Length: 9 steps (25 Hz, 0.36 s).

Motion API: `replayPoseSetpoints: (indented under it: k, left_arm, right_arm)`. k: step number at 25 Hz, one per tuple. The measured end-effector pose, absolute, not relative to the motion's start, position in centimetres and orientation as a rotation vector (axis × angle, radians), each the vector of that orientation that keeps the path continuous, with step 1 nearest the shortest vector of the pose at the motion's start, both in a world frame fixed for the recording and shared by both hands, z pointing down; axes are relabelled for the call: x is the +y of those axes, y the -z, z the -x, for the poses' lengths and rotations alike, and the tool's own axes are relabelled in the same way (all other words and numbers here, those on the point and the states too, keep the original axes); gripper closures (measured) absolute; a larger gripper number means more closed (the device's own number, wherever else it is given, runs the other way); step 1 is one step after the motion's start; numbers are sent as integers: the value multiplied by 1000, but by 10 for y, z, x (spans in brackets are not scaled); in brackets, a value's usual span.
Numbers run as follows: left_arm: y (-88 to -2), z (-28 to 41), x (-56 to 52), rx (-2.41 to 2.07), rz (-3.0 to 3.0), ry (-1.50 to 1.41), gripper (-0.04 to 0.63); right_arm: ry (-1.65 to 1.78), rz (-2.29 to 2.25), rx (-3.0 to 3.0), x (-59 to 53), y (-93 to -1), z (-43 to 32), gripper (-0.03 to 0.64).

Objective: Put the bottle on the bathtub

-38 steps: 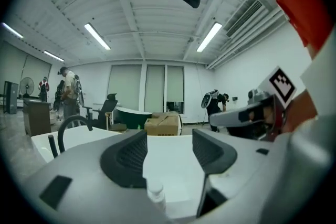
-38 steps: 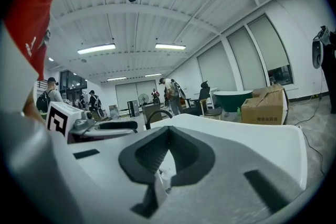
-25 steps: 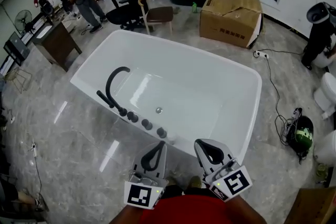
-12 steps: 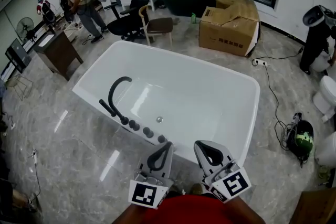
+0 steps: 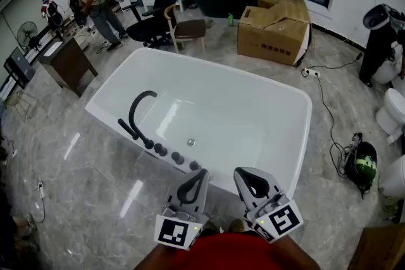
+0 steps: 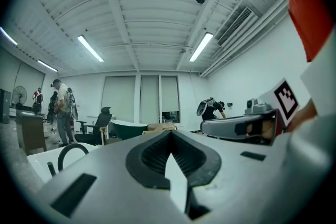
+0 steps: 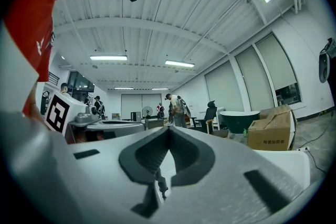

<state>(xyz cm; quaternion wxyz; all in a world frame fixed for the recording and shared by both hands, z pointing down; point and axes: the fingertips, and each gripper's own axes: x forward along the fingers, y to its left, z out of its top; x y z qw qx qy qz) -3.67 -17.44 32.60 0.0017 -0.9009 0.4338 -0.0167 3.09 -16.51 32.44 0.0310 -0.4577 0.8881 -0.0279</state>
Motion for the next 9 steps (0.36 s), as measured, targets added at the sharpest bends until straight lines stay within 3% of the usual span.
replayPoseSetpoints:
  k: [9]
  left_arm:
    - [-331,45,-171,1367,2829,67,586]
  right_arm:
    - [92,1411,2747,-163,-328,-24,612]
